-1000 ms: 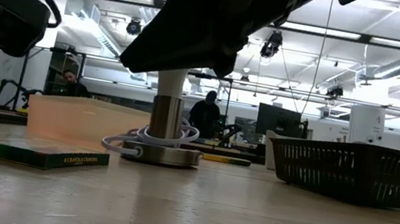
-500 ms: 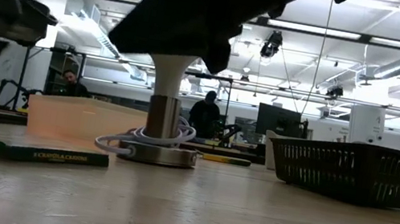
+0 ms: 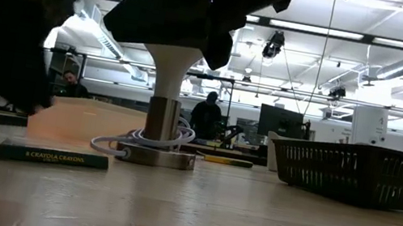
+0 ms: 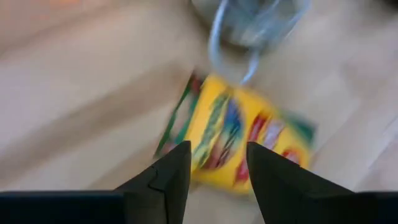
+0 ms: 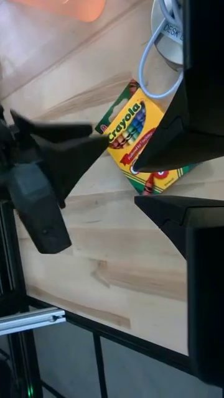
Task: Pick & Place School Supplies
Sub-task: Put the box of crayon into the orange bin
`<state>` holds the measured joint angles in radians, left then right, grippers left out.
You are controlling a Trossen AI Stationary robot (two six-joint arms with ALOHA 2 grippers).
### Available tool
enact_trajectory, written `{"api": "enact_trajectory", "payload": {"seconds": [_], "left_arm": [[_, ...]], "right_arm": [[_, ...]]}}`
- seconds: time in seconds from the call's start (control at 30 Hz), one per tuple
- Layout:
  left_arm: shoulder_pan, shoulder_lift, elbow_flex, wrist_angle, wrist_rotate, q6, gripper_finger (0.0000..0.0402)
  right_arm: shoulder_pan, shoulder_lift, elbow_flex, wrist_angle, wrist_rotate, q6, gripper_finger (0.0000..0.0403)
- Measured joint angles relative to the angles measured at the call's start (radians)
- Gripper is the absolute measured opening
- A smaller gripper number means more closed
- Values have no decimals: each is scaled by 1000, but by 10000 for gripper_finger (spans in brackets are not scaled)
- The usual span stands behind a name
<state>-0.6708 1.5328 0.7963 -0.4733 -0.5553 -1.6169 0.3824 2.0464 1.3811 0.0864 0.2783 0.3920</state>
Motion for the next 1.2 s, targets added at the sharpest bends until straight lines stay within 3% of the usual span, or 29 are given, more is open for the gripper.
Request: {"api": "enact_trajectory", "payload": {"seconds": [0.13, 0.27, 0.67, 0.97, 1.2], "left_arm": [[8, 21, 1, 30, -43, 123, 161], [10, 46, 0, 42, -38, 128, 161], [11, 112, 4, 123, 127, 196, 161], [2, 118, 3, 353, 306, 527, 161], [2, 113, 7, 343, 326, 501, 161]], "right_arm": [[0, 0, 0, 0, 1, 0, 68], [0, 0, 0, 0, 1, -2, 68], [-1, 0, -1, 0, 1, -7, 68], [13, 0, -1, -3, 1, -4, 68], [45, 0, -1, -45, -2, 1, 68]]}}
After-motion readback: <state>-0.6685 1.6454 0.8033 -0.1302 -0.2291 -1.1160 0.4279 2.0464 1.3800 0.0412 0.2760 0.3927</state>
